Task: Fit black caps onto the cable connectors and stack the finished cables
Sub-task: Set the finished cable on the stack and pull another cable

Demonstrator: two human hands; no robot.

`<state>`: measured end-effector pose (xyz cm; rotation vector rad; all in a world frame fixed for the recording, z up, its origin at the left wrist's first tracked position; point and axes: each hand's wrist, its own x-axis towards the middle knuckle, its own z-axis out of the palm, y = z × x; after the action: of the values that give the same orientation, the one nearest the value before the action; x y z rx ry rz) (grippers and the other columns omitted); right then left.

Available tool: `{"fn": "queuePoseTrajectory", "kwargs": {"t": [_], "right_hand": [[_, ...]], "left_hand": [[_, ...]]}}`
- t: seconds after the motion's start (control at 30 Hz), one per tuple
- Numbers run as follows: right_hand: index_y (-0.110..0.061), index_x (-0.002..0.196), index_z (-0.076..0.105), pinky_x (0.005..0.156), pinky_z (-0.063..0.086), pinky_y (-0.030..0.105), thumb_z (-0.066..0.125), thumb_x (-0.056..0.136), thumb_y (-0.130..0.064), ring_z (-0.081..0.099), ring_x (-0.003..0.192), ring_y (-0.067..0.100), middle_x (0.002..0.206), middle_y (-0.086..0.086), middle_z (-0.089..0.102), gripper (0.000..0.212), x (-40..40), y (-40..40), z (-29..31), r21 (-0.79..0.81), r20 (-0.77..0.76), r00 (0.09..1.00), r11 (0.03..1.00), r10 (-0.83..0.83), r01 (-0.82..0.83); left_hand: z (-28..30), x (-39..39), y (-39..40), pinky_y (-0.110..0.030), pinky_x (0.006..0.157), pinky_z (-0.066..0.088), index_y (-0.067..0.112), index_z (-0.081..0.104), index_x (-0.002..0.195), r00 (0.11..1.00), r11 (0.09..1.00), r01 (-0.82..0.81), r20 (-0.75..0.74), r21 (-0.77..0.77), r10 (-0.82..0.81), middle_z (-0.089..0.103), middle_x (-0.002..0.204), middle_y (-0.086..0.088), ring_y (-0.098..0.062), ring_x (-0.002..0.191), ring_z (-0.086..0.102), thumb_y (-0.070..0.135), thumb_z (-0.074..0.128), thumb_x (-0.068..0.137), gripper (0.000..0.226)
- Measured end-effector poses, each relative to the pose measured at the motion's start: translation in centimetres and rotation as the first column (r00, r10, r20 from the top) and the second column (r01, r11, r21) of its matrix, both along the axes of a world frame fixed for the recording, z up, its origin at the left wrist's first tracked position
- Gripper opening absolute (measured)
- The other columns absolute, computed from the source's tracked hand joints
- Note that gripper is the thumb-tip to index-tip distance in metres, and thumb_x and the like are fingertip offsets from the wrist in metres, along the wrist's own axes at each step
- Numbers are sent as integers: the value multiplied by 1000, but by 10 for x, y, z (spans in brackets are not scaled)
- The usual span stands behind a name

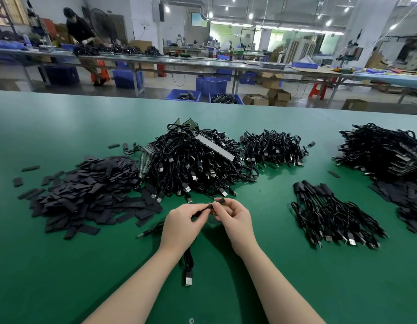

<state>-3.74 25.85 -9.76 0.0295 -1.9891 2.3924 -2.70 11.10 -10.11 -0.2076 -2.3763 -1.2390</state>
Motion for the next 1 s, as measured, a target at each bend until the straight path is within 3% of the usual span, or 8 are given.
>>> {"fn": "queuePoseTrajectory", "kwargs": {"t": [0.2, 0.33, 0.73, 1.0], "right_hand": [[-13, 98, 71, 70, 54, 19, 70, 92, -12, 71, 82, 14, 81, 11, 70, 7, 2, -1, -1, -31, -7, 1000, 999, -19, 18], [-22, 93, 76, 80, 58, 27, 77, 85, -11, 69, 82, 14, 80, 4, 71, 14, 2, 2, -1, -40, -13, 1000, 999, -1, 1], [-24, 92, 75, 76, 51, 14, 77, 84, -9, 72, 83, 11, 78, 3, 75, 17, 5, 2, 0, -12, -19, 1000, 1000, -13, 13], [-17, 93, 71, 76, 49, 11, 78, 84, -10, 70, 81, 8, 73, 2, 73, 14, 5, 0, 0, 48, -20, 1000, 999, 12, -11]], "left_hand": [[0, 1, 1, -20, 75, 53, 27, 77, 99, 1000, 1000, -19, 5, -13, 19, 70, 90, 19, 3, 86, 64, 27, 72, 86, 14], [-2, 0, 0, -13, 77, 51, 27, 77, 99, 1000, 1000, -19, 13, -8, 19, 65, 88, 26, 6, 90, 62, 23, 73, 85, 15], [-1, 3, 1, -16, 76, 51, 25, 78, 96, 1000, 999, -15, 16, 34, 14, 72, 91, 16, 3, 87, 64, 23, 76, 83, 13], [0, 6, -2, -7, 77, 47, 23, 78, 101, 1000, 997, 5, 20, 76, -6, 72, 92, 16, 10, 92, 62, 15, 76, 83, 19]]}}
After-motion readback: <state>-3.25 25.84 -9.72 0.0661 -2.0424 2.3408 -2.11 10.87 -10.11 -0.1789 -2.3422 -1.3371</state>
